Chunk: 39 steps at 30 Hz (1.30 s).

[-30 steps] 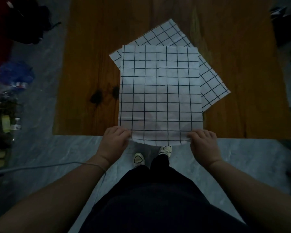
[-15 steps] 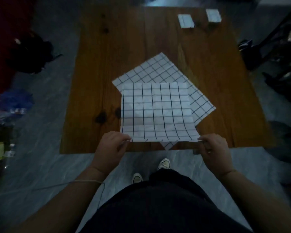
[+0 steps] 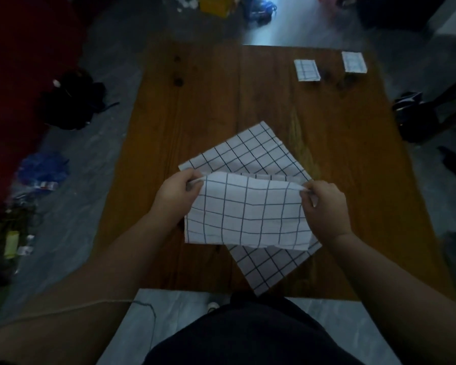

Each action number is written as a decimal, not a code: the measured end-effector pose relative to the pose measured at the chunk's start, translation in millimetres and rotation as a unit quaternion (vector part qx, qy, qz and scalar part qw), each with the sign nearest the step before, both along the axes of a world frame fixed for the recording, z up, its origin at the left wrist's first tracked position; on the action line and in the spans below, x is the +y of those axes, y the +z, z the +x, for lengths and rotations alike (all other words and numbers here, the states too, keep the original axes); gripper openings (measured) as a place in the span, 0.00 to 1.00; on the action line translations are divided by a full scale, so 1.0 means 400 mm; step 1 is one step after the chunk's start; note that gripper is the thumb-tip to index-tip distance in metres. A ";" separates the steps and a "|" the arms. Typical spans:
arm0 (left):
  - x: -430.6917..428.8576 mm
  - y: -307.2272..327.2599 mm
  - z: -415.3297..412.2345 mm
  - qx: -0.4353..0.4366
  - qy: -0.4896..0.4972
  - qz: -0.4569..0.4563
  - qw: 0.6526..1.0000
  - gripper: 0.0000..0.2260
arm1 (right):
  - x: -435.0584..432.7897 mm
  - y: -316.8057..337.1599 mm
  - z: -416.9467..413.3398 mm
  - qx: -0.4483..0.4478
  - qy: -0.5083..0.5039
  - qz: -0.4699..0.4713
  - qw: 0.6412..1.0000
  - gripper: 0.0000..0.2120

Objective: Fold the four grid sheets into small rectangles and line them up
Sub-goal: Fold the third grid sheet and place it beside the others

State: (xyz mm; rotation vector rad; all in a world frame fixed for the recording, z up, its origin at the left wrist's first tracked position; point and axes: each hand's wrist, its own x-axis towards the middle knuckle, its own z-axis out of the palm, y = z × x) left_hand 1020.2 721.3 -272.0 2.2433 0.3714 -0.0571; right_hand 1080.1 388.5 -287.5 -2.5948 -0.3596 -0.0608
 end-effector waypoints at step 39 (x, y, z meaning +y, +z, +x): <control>-0.070 -0.266 -0.178 0.209 0.144 -0.025 0.967 0.11 | -0.057 -0.170 -0.182 0.306 -0.246 0.222 0.892 0.25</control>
